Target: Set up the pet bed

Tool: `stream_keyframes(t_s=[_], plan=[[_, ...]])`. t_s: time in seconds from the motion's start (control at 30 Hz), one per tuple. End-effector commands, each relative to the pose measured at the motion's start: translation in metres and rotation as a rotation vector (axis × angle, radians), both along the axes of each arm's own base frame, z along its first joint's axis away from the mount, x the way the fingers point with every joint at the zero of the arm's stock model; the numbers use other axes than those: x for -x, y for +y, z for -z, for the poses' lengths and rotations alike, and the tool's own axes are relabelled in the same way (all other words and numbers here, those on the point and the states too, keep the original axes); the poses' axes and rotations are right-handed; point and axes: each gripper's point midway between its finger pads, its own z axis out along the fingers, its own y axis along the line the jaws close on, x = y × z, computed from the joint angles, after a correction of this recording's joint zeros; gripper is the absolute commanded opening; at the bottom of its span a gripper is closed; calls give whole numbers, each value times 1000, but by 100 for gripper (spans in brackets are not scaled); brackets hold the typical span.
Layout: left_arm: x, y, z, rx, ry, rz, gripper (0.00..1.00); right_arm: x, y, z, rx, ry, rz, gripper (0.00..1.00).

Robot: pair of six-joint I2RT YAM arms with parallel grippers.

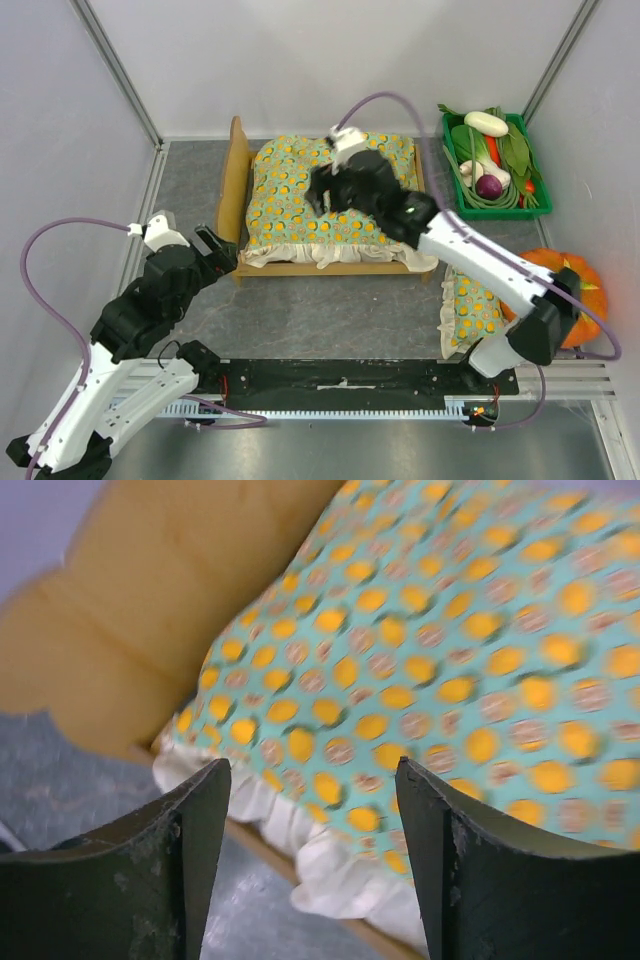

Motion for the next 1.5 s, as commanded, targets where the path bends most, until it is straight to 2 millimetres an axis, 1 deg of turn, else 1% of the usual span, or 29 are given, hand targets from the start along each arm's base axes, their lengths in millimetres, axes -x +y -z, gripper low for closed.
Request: stream_keyframes(t_s=[0.0, 0.03, 0.1, 0.13, 0.2, 0.23, 0.3, 0.33, 0.37, 0.5, 0.53, 0.6, 0.63, 0.7, 0.73, 0.77, 0.83, 0.93, 0.97, 1.0, 1.03, 1.07, 1.1, 1.13, 1.17, 1.33, 1.4, 1.43, 1.47], plan=[[5, 18, 12, 19, 38, -128, 96, 22, 56, 56, 8, 105, -55, 72], [5, 20, 12, 21, 33, -133, 96, 35, 77, 69, 23, 123, -98, 71], [7, 22, 14, 23, 32, -141, 95, 43, 98, 71, 14, 125, -122, 68], [7, 22, 16, 23, 35, -140, 95, 51, 111, 82, 24, 141, -133, 67], [8, 21, 16, 24, 35, -135, 95, 52, 123, 83, 12, 137, -124, 65], [7, 21, 18, 18, 39, -134, 95, 54, 131, 93, 11, 159, -120, 65], [7, 22, 19, 5, 41, -131, 95, 55, 141, 95, -5, 167, -109, 65], [7, 22, 20, 1, 42, -130, 95, 61, 149, 102, 1, 178, -119, 64], [7, 22, 19, -2, 41, -129, 95, 64, 155, 101, -17, 187, -114, 64], [6, 22, 19, -5, 28, -121, 95, 67, 169, 114, -39, 207, -82, 66], [5, 21, 18, -4, 24, -117, 95, 62, 168, 124, -29, 213, -48, 66], [6, 21, 17, -8, 20, -111, 95, 58, 171, 126, -44, 220, -20, 66], [6, 21, 16, -9, 16, -111, 95, 55, 173, 136, -34, 227, -4, 66], [6, 21, 17, -15, 16, -105, 95, 50, 176, 140, -48, 237, 27, 64], [6, 20, 17, -16, 16, -101, 95, 48, 178, 151, -35, 244, 40, 64], [5, 20, 17, -18, 13, -95, 95, 44, 179, 150, -38, 234, 58, 63], [6, 18, 17, -18, 12, -80, 95, 38, 181, 159, -35, 230, 81, 54], [5, 13, 15, -23, -2, -40, 95, 31, 183, 161, -15, 203, 92, 33], [5, 12, 15, -40, -5, -19, 95, 30, 185, 159, -16, 193, 89, 26], [3, 5, 11, -33, -23, 16, 95, 30, 184, 156, -15, 188, 84, 14], [3, 3, 9, -63, -40, 58, 95, 30, 184, 148, -17, 171, 75, 9], [1, -2, 9, -71, -52, 87, 95, 31, 182, 146, -20, 162, 67, 1], [0, -11, 3, -58, -80, 133, 95, 32, 180, 143, -19, 152, 64, 0], [-2, -14, 2, -79, -93, 164, 95, 32, 175, 128, -30, 127, 61, 0], [-3, -18, 2, -83, -98, 185, 95, 34, 170, 129, -23, 120, 65, 0], [-15, -44, -10, -107, -144, 314, 95, 31, 145, 94, -25, 40, 84, 0], [-20, -49, -13, -115, -147, 324, 95, 27, 132, 85, -18, 16, 106, 0], [-24, -49, -18, -124, -159, 318, 95, 26, 127, 88, -11, 19, 112, 0], [-31, -49, -15, -144, -143, 305, 95, 23, 123, 88, -19, 25, 120, 0]])
